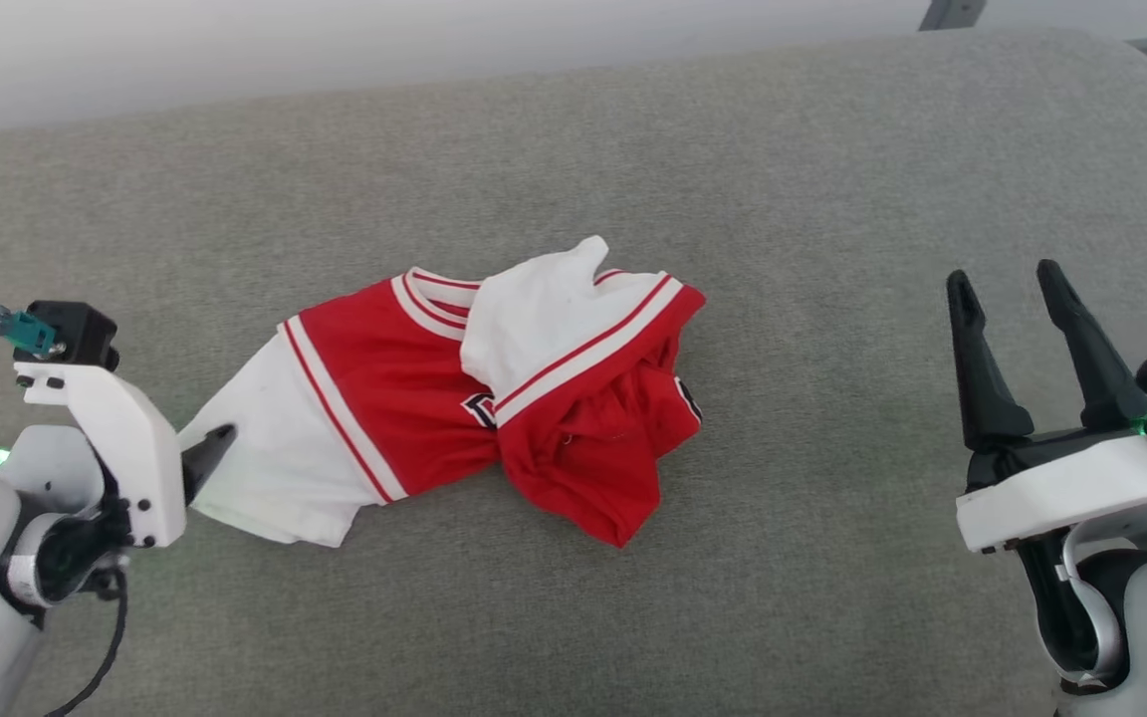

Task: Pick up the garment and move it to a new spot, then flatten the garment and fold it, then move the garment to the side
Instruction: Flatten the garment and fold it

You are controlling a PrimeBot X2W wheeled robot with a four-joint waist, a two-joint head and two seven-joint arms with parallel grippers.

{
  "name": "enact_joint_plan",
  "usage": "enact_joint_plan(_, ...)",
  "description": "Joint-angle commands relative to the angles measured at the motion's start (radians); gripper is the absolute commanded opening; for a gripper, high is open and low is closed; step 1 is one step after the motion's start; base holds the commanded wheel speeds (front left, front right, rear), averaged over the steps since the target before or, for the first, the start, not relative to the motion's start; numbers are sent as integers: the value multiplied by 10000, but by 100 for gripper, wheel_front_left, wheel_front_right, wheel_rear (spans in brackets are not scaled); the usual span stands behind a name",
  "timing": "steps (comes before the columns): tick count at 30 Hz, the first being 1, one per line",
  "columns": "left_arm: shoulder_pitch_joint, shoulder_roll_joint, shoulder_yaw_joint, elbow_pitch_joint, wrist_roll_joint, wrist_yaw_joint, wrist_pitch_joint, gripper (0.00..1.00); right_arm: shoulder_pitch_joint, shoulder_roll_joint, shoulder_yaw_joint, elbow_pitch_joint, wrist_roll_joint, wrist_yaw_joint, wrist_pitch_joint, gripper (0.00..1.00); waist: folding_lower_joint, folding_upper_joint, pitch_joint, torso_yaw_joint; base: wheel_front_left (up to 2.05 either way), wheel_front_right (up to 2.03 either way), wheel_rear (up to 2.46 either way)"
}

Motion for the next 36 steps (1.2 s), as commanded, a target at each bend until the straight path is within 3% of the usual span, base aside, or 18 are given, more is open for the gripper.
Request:
enact_joint_plan(1,57,-107,85,-131,23,-81,-280,100,-80,-85,62,57,78,-3,88,100,0,0,-51,116,0,0,0)
enact_joint_plan(13,-337,-428,223,-1662,576,-170,-1688,100,-405,-586,1234,283,421,-3,840,100,0,0,-273,557,0,0,0)
enact_joint_plan(19,61,-650,430,-2561,1054,-127,-3361,100,-909,-976,2043,711,670,-3,1562,100,0,0,-441,1066,0,0,0)
enact_joint_plan(27,1031,-861,766,-3152,1699,137,-5721,100,-1943,-1664,2947,1763,1157,-3,3206,100,0,0,-580,2042,0,0,0)
enact_joint_plan(36,2166,-1462,849,-3342,1802,421,-7467,100,-3373,-2734,4093,2889,2007,-3,5475,100,0,0,-575,3360,0,0,0)
